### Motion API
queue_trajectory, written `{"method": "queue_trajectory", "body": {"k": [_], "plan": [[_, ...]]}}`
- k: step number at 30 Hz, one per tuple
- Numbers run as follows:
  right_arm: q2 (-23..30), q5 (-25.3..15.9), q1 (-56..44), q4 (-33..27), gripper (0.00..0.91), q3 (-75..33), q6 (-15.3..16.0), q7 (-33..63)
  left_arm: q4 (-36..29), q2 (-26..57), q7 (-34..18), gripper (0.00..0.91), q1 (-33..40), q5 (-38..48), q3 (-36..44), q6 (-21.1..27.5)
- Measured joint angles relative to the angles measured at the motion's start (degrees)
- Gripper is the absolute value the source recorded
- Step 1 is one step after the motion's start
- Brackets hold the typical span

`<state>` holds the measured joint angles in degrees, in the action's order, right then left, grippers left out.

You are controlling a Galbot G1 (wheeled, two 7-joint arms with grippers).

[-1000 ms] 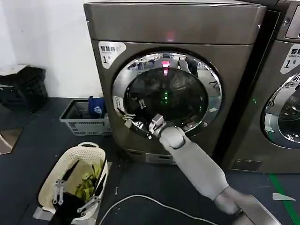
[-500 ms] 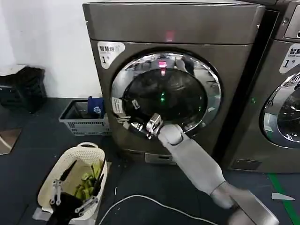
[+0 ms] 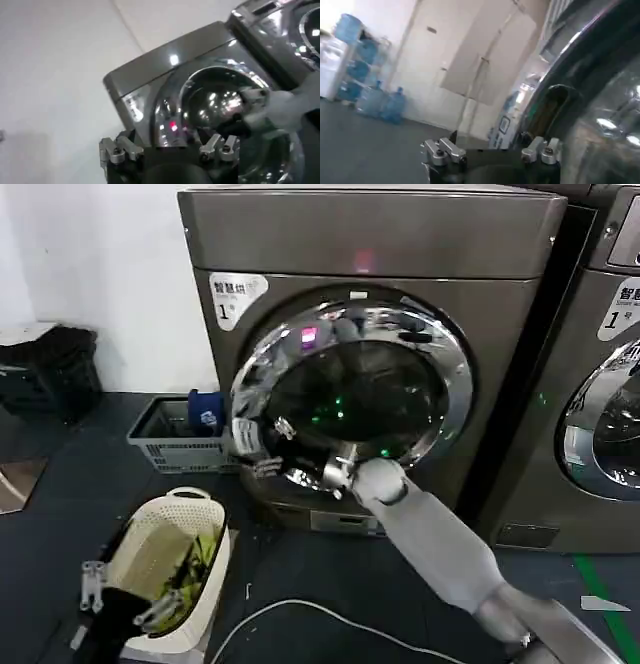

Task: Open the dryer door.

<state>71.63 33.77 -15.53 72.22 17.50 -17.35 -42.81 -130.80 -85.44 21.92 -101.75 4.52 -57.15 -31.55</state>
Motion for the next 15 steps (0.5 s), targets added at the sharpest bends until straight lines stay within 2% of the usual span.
{"method": "queue_trajectory", "body": {"k": [7,15], "plan": [[-4.15,3.85,-2.58,4.86,0.907,-1.75,-0.99,-7.95,0.22,1.23,0.21,0.907,1.39,4.01,-3.46,2.20],[-8.11,7.28,-5.47,11.05,0.907,-3.42,-1.00,-18.13,0.87,3.29,0.98,0.907,3.65,5.87,-2.78,5.19]]}}
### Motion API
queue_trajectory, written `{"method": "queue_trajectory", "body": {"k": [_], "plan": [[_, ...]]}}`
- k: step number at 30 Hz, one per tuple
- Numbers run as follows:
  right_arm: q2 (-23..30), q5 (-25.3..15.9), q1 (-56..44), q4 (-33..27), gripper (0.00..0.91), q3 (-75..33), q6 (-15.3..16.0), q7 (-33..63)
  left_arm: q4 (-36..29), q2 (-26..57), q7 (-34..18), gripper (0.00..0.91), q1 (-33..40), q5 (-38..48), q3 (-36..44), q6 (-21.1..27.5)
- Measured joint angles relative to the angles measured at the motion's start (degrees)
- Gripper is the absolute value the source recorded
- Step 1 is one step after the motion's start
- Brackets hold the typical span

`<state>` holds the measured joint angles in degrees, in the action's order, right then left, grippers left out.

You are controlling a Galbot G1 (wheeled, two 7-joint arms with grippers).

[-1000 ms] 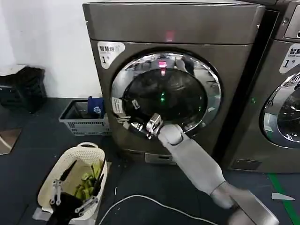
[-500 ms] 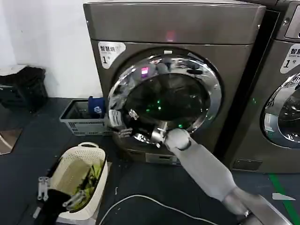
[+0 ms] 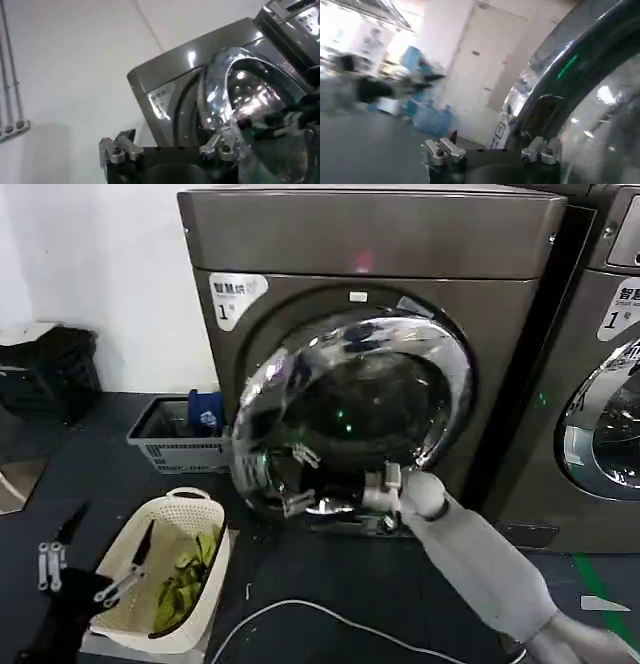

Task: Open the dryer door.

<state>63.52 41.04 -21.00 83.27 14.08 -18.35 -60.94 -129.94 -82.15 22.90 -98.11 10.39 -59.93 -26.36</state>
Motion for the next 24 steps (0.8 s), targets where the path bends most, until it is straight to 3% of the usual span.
{"method": "queue_trajectory", "body": {"k": [14,24], "plan": [[-10.36,5.14,-8.48,11.40,0.907,-7.39,1.66,-14.57,3.18,7.60,0.40,0.907,7.64,1.28,6.81,5.88],[-18.18,6.47,-20.68,17.15,0.907,-21.77,0.97,-12.74,6.42,15.23,0.75,0.907,14.13,-0.21,15.55,6.82]]}}
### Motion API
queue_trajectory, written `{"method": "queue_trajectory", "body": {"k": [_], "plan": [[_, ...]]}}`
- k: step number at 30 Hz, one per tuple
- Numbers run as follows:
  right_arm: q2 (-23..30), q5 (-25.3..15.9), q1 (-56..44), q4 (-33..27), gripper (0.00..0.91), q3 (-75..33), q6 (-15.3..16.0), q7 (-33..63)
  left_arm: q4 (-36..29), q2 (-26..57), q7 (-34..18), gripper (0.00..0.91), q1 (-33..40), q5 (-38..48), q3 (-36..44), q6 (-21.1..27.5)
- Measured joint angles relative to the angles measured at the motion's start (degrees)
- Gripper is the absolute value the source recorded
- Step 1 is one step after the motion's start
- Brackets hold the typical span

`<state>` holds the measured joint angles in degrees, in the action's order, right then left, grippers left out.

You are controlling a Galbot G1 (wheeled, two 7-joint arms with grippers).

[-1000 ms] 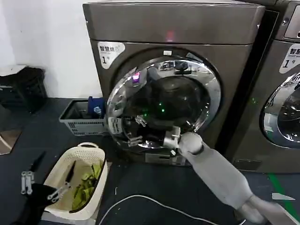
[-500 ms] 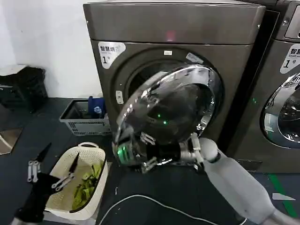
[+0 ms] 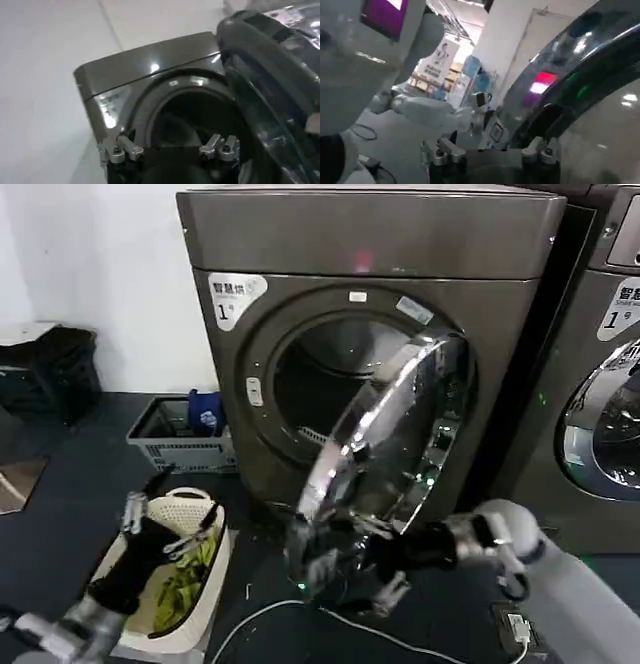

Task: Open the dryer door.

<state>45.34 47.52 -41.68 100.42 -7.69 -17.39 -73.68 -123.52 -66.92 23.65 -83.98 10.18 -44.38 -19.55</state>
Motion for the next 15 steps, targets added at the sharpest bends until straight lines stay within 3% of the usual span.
{"method": "queue_trajectory", "body": {"k": [7,15], "plan": [[-2.79,-0.32,-10.46,0.80,0.907,-11.84,-0.94,1.95,2.54,2.95,0.94,0.907,3.82,-0.81,6.06,-0.49],[-1.65,-1.95,-28.91,4.83,0.907,-32.52,-1.89,9.02,5.39,4.57,1.69,0.907,9.49,-1.95,14.50,-1.05]]}}
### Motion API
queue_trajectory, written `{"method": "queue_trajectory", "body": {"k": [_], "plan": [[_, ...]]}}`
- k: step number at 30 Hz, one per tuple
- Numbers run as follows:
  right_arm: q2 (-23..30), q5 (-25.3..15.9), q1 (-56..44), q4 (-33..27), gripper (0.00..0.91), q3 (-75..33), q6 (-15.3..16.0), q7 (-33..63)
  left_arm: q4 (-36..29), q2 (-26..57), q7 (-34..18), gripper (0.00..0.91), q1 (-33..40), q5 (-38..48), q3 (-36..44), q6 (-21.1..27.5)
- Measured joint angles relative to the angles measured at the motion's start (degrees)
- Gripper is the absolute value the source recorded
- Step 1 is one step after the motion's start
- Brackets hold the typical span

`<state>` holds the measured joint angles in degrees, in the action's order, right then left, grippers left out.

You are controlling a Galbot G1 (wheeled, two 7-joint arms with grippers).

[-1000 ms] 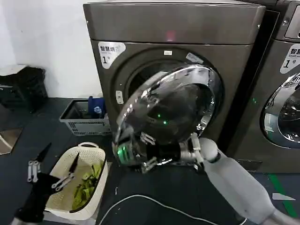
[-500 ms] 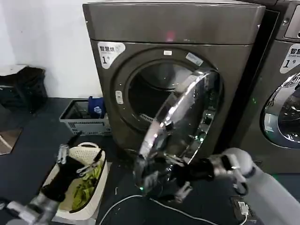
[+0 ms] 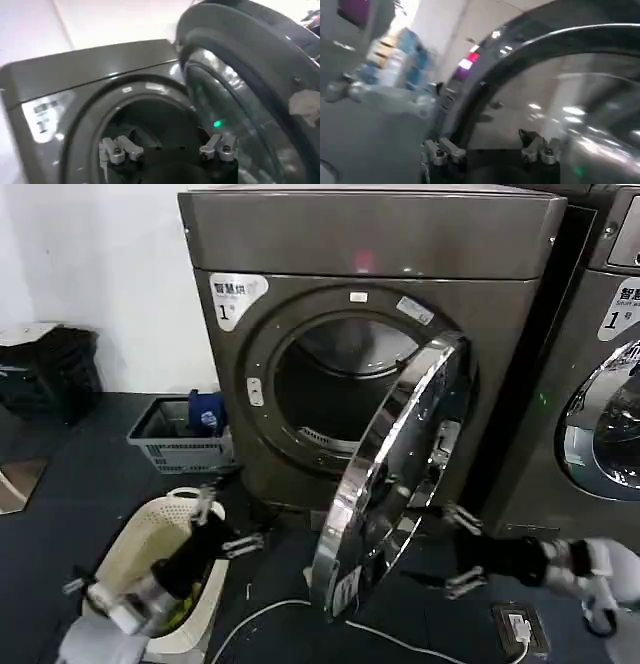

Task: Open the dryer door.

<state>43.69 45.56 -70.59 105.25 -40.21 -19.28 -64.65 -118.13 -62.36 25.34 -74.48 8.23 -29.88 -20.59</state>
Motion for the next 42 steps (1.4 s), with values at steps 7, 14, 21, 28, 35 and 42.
{"method": "queue_trajectory", "body": {"k": [7,14,21,28,35,42], "plan": [[6.34,-2.90,-19.71,5.23,0.907,-20.58,-5.22,11.53,2.77,0.76,0.23,0.907,5.76,1.20,6.88,-0.94],[14.93,-8.26,-31.40,6.53,0.907,-35.86,-9.63,22.97,5.69,1.04,0.33,0.907,10.92,2.49,12.88,-1.73],[22.61,-16.90,-33.89,6.70,0.907,-45.27,-6.18,40.10,8.54,0.41,0.31,0.907,15.93,3.22,18.06,-1.97],[29.42,-25.82,-32.87,5.54,0.907,-51.33,1.90,60.29,11.11,-1.38,0.32,0.907,20.31,3.25,22.94,-1.79],[34.63,-30.23,-27.90,3.05,0.907,-60.02,14.51,71.38,13.82,-3.53,0.23,0.907,24.89,2.47,28.08,-1.74],[36.36,-29.93,-25.91,-0.09,0.907,-68.47,17.94,73.59,16.68,-6.62,0.25,0.907,29.39,0.96,33.39,-1.78]]}}
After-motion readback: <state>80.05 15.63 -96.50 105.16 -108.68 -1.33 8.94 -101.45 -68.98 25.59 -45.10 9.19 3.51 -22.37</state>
